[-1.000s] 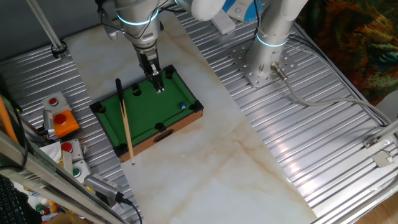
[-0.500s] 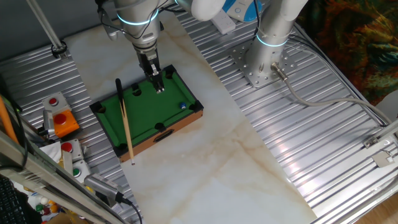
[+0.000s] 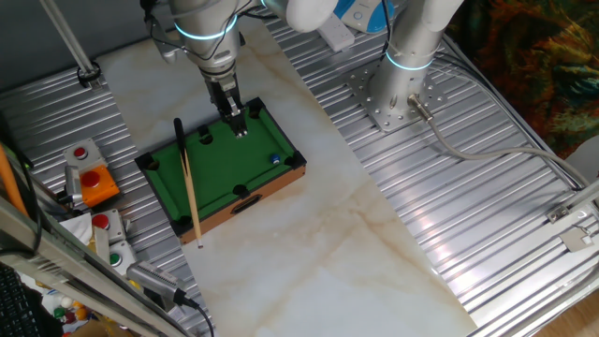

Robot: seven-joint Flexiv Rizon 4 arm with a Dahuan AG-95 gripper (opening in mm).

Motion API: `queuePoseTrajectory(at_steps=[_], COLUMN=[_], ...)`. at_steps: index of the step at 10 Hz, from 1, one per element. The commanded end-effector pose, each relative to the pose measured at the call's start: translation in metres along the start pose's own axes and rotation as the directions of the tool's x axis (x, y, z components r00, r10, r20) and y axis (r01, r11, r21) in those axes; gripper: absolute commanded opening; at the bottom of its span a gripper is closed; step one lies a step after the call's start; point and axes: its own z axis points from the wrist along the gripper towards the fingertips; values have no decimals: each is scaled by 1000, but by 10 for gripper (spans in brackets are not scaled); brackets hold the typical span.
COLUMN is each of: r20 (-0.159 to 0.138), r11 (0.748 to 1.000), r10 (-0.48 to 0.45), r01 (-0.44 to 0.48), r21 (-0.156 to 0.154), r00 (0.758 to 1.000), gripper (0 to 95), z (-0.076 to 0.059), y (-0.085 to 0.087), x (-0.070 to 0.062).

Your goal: Hit the pool ball

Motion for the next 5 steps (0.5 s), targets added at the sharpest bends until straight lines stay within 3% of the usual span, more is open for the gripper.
queuePoseTrajectory(at_steps=[1,5], r20=[-57,-57], r11=[996,996], r10=[-85,-88], r01=[85,89], r21=[1,3], r00=[995,994], gripper=[0,0], z=[0,0], y=[0,0], x=[-1,-1])
